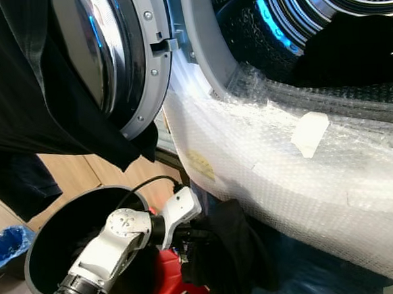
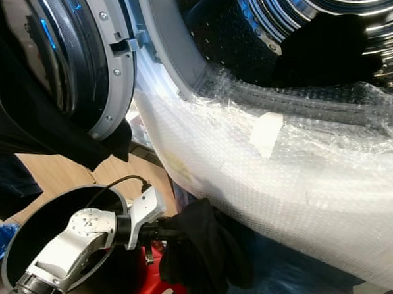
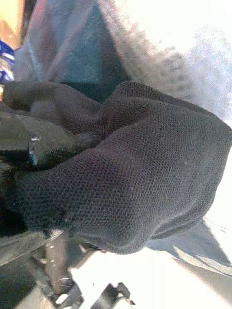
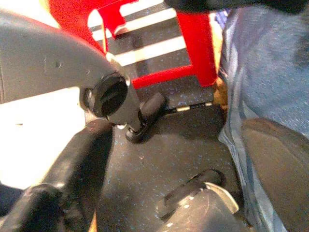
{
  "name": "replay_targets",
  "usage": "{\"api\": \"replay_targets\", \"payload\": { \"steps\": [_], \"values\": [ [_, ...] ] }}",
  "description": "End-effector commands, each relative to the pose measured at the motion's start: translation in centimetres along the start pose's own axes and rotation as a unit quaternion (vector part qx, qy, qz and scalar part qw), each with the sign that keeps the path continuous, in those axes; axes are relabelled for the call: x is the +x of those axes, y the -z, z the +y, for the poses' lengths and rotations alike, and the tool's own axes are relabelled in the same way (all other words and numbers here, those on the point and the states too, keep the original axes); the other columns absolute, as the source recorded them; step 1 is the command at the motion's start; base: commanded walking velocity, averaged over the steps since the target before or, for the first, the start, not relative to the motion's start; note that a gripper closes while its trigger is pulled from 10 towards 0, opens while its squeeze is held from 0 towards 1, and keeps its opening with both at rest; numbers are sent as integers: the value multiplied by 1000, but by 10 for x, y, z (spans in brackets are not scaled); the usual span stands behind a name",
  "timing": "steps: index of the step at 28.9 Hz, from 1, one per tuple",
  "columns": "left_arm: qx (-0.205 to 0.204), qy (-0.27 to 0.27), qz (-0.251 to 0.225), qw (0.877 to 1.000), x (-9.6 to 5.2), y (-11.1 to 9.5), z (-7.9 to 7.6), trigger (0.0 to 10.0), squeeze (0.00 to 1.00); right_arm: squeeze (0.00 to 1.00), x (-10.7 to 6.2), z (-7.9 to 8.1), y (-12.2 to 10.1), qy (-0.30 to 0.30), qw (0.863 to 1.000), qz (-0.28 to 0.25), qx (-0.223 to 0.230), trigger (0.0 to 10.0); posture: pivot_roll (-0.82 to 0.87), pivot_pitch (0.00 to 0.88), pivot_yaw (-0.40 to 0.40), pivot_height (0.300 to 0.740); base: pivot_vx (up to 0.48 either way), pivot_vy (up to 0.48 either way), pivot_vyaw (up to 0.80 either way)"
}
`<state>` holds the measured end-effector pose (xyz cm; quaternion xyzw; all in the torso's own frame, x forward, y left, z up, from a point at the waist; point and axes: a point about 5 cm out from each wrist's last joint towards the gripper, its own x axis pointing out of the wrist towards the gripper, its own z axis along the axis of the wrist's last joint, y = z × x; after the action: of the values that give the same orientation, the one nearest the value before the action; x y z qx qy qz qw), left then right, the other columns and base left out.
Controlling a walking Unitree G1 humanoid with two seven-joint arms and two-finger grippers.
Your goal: Clothes washing
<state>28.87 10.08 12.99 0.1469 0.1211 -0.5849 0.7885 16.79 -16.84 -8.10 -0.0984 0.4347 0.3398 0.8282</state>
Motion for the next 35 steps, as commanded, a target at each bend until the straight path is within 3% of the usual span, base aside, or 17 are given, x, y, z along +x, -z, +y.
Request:
{"api": "replay_targets", "payload": {
  "steps": [1, 3, 5, 6, 7, 9, 18, 21, 25, 27, 30, 35],
  "values": [
    [-10, -8, 17, 1000, -10, 10, 2, 0, 0, 0, -1, -7, -16, 1, 999, -46, 7, 10000, 21, 36, 116, 740, 0, 0, 0],
    [-15, 5, 29, 999, -10, 15, -3, 0, 0, 0, -4, -18, -29, 14, 997, -77, 13, 10000, 17, 36, 115, 740, 0, 0, 0],
    [-15, 5, 29, 999, -10, 15, -3, 0, 0, 0, -4, -18, -29, 14, 997, -77, 13, 10000, 17, 36, 115, 740, 0, 0, 0],
    [-14, 3, 36, 999, -10, 18, -3, 0, 0, 573, -7, -22, -35, 7, 996, -87, 2, 10000, 21, 37, 112, 740, 0, 0, 0],
    [-13, -1, 42, 999, -10, 21, -3, 0, 0, 957, -10, -26, -38, -4, 995, -96, -8, 10000, 22, 39, 109, 740, 0, 0, 0],
    [-13, -3, 43, 999, -10, 22, -3, 0, 0, 1000, -14, -29, -41, -18, 994, -103, -23, 10000, 26, 41, 105, 740, 0, 0, 0],
    [-13, 7, 49, 999, -9, 25, -8, 0, 0, 1000, -33, -41, -49, -59, 987, -139, -57, 10000, 29, 57, 100, 740, 0, 0, 0],
    [-14, 28, 44, 999, -3, 22, -13, 0, 0, 1000, -40, -44, -45, -69, 986, -125, -81, 10000, 26, 57, 99, 740, 0, 0, 0],
    [-7, 58, 48, 997, 6, 20, -20, 0, 0, 1000, -52, -52, -55, -63, 981, -159, -88, 10000, 25, 61, 100, 740, 0, 0, 0],
    [-8, 70, 42, 997, 10, 18, -25, 0, 0, 1000, -63, -49, -75, -79, 968, -216, -98, 10000, 19, 66, 99, 740, 0, 0, 0],
    [-2, 77, 50, 996, 13, 19, -27, 0, 0, 1000, -68, -44, -83, -93, 963, -211, -136, 10000, 19, 65, 102, 740, 0, 0, 0],
    [0, 86, 40, 996, 18, 15, -32, 0, 0, 1000, -70, -30, -98, -131, 951, -237, -146, 10000, 19, 69, 107, 740, 0, 0, 0]
  ]
}}
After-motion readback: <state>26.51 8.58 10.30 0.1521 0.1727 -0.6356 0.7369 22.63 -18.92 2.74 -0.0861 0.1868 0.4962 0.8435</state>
